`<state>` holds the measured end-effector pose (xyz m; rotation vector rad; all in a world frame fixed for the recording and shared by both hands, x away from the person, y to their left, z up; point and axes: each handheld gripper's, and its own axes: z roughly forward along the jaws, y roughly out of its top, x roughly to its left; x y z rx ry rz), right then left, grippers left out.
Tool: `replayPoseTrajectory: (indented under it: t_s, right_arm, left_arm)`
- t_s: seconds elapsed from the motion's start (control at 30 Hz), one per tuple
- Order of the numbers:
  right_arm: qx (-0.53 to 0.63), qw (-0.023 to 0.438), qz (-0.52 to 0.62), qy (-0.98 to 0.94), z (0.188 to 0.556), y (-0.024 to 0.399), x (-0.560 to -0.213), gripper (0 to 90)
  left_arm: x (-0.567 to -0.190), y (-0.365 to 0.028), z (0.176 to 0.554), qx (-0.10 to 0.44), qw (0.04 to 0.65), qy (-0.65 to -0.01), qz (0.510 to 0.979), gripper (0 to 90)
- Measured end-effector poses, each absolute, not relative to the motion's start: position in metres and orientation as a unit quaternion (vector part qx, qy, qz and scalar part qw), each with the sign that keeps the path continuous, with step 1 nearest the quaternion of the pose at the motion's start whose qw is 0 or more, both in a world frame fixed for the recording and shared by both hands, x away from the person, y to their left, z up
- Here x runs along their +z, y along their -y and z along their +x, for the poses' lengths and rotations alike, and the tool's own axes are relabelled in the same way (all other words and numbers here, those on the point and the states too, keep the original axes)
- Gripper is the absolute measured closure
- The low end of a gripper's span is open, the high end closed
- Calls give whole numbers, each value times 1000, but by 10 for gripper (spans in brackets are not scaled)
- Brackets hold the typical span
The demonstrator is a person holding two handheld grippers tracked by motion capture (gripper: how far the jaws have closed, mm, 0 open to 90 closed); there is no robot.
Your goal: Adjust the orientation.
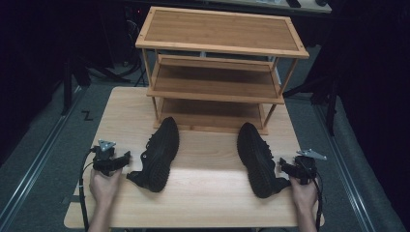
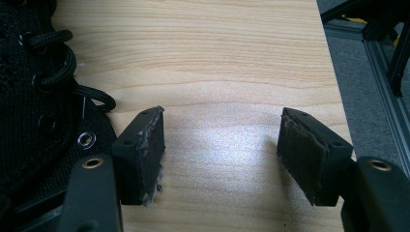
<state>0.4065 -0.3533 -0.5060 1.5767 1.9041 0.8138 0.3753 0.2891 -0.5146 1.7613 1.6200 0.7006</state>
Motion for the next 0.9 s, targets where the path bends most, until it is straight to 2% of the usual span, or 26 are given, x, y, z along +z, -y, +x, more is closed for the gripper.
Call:
replayPoseTrajectory:
  t_s: [0.6, 0.9]
  right_arm:
    - [302, 264, 583, -706, 406, 353, -506, 336]
    - [302, 264, 583, -706, 406, 353, -506, 336]
  left_arm:
    - [-515, -298, 377, 247, 345, -620, 660, 337]
    - [-514, -294, 374, 245, 335, -602, 682, 300]
